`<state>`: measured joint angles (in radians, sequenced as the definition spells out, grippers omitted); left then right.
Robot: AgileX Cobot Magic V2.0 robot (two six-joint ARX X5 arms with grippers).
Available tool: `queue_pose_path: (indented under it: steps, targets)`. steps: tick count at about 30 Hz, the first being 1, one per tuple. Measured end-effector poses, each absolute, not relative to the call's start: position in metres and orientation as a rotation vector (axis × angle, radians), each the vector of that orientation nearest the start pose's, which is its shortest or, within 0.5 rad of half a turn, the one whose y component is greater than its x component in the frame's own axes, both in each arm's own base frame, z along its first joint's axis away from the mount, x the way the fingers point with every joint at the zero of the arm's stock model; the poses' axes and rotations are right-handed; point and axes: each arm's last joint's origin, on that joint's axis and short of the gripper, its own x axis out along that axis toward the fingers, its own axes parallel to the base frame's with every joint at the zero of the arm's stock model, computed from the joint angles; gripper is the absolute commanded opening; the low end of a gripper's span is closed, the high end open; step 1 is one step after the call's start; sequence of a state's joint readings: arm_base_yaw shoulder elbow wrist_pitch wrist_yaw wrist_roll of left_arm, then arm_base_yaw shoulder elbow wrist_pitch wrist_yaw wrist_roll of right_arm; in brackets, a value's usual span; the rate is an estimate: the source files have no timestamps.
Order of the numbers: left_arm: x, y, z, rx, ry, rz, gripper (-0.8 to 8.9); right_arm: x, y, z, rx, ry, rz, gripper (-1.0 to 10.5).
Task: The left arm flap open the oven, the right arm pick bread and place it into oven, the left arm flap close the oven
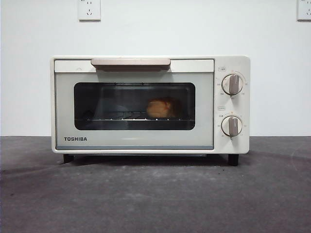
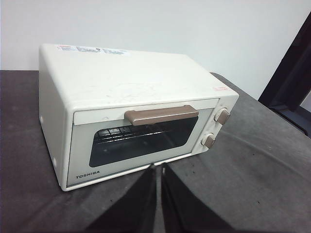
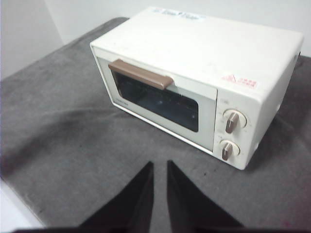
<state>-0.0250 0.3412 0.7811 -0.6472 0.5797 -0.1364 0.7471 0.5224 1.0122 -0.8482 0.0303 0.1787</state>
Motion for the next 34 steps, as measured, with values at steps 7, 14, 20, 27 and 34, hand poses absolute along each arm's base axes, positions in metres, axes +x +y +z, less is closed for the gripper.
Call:
queue_pose_path:
  steps: [7, 14, 20, 27, 34]
  targets:
    - [0.057, -0.017, 0.332, -0.189, 0.243, -0.589, 0.27, 0.053, 0.048, 0.374, 0.048, 0.358, 0.681, 0.2]
    - [0.055, -0.017, 0.331, -0.185, 0.229, -0.589, 0.27, 0.053, 0.048, 0.374, 0.049, 0.358, 0.681, 0.2]
    - [0.062, -0.017, 0.317, -0.158, 0.156, -0.595, 0.27, 0.053, 0.048, 0.374, 0.049, 0.358, 0.681, 0.2]
    - [0.079, -0.016, 0.261, -0.15, 0.164, -0.513, 0.27, 0.053, 0.048, 0.374, 0.049, 0.357, 0.681, 0.2]
    - [0.091, -0.008, 0.191, -0.133, 0.159, -0.207, 0.27, 0.053, 0.048, 0.374, 0.049, 0.357, 0.681, 0.2]
